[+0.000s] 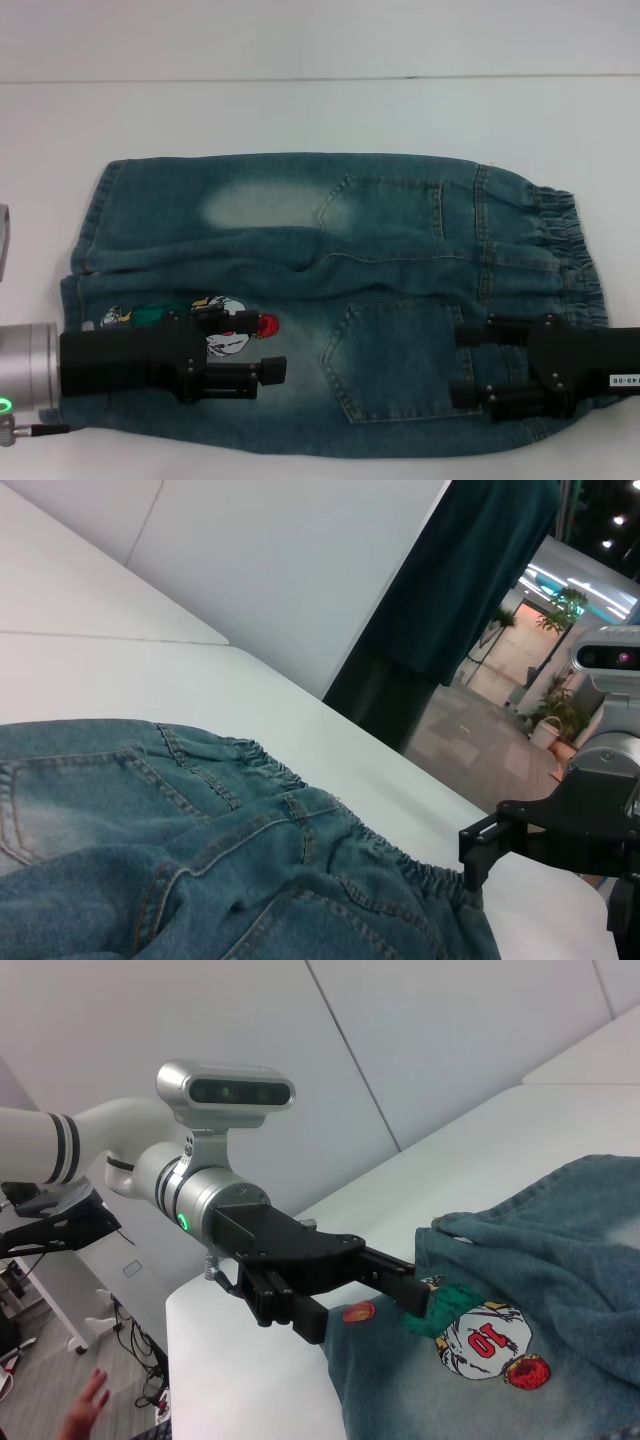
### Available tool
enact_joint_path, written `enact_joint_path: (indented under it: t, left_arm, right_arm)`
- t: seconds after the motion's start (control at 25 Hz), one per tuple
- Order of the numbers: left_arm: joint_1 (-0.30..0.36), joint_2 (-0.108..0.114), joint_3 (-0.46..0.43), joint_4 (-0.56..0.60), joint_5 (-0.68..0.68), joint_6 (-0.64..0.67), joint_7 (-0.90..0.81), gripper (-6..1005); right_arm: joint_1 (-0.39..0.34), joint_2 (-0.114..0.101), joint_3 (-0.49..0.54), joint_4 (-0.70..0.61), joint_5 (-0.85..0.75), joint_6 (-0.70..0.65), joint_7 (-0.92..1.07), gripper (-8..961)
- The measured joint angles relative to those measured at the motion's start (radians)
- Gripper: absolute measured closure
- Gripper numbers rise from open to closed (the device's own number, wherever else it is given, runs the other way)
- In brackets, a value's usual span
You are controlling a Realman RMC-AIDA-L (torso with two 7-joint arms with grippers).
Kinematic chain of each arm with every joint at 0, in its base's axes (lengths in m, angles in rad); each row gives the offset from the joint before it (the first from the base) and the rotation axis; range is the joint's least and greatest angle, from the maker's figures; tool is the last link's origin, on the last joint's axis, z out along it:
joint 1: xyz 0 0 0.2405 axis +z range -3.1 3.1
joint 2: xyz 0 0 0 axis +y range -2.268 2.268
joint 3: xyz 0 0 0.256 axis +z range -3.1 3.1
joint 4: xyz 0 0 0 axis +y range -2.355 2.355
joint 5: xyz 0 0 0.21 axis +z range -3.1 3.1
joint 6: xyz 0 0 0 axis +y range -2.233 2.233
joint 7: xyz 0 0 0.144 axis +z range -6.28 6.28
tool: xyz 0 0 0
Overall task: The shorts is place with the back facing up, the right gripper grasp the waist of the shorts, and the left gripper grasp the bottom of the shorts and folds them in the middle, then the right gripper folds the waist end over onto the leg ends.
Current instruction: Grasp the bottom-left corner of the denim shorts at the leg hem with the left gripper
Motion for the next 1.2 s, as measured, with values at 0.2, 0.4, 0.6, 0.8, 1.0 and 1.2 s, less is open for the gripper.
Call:
enact_joint_path:
  t: [0.2,0.4,0.6,0.8,1.0,1.2]
  left_arm:
    - [-0.001,0.000,-0.001,-0.001,0.003,0.000,-0.001,83]
    - [0.001,0.000,-0.001,-0.002,0.004,-0.003,-0.002,84]
    - [0.008,0.001,-0.012,0.010,-0.005,0.016,-0.005,85]
    - [0.021,0.007,-0.078,0.057,-0.009,0.061,-0.052,86]
    - [0.071,0.008,-0.086,0.153,-0.008,0.076,-0.141,87]
    - [0.148,0.008,-0.122,0.247,-0.010,0.124,-0.193,88]
  right_arm:
    - [-0.001,0.000,0.000,0.000,0.000,0.002,0.000,38]
    - [-0.001,0.000,0.000,0.000,0.000,0.007,0.000,39]
    - [-0.001,0.001,0.000,0.000,0.003,0.009,0.000,39]
    - [-0.003,0.002,0.001,0.000,0.004,0.015,0.000,39]
    - [-0.008,0.002,0.001,0.000,0.004,0.023,0.000,38]
    - [-0.010,0.002,0.001,0.000,0.005,0.024,0.000,38]
